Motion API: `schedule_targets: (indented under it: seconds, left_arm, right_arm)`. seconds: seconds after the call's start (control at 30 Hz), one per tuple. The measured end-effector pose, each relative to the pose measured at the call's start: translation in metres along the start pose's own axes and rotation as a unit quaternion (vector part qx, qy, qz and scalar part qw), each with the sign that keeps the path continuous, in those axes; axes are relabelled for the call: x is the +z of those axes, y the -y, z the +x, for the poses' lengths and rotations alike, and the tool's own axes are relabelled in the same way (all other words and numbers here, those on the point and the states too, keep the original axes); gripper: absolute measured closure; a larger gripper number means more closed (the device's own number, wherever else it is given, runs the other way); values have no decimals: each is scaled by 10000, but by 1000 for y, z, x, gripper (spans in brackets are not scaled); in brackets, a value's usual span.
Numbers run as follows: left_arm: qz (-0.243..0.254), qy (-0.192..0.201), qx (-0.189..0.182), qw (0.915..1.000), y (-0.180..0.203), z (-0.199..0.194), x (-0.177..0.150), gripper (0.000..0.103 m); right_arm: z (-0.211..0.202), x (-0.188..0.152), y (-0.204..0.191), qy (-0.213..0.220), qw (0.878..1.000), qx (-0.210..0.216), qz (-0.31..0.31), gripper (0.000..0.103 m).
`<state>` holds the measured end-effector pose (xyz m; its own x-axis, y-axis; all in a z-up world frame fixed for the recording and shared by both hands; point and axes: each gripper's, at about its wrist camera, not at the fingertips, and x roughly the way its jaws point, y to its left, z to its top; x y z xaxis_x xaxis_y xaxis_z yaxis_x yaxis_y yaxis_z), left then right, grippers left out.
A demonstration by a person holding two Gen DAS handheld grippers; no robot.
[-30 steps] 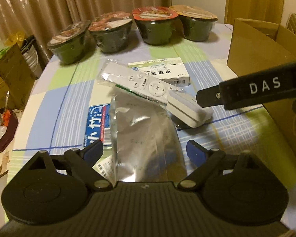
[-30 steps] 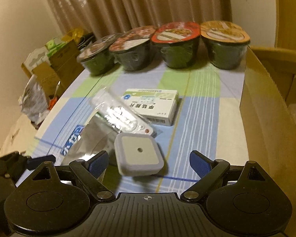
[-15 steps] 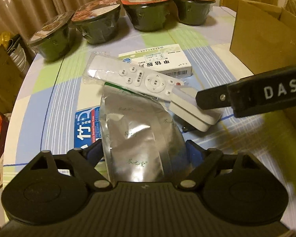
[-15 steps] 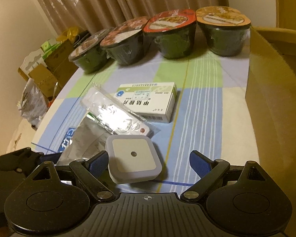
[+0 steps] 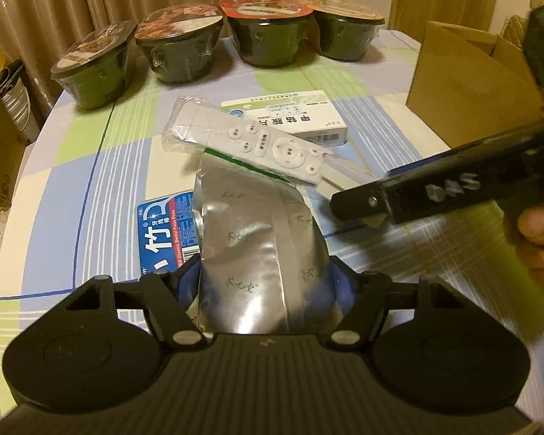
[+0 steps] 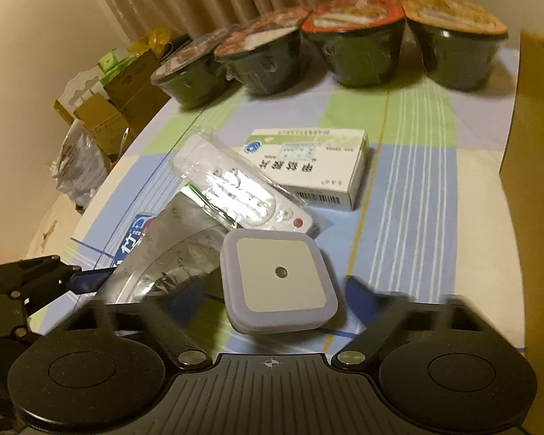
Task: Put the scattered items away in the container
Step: 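Grasp the silver foil bag with the left gripper while the right gripper grasps the white square box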
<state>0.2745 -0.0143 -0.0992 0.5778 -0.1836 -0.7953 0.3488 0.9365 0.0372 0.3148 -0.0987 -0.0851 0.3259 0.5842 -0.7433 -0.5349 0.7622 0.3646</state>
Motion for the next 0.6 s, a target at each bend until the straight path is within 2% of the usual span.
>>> schedule_targets:
  seconds: [0.1,0.37,0.5,0.6]
  left_arm:
    - [34,7,-60,10000,1,-2,-2,37]
    - [267,-50,-355,9990,14,-13,-10,38]
    - [409,-148,-587,9973,33,-25,-23,38]
    - [433,-236,-772,9958,45,-38,-40,42]
  right_arm:
    - [1,-1,3,-14,10000,15,53,35]
    - [-26,-5,-13,196,9979,-568,-245,35]
    - [-45,-17,-22,197,9968,-739,-245,35]
    - [-64,-36,-26,174,9963,-836,-109,35]
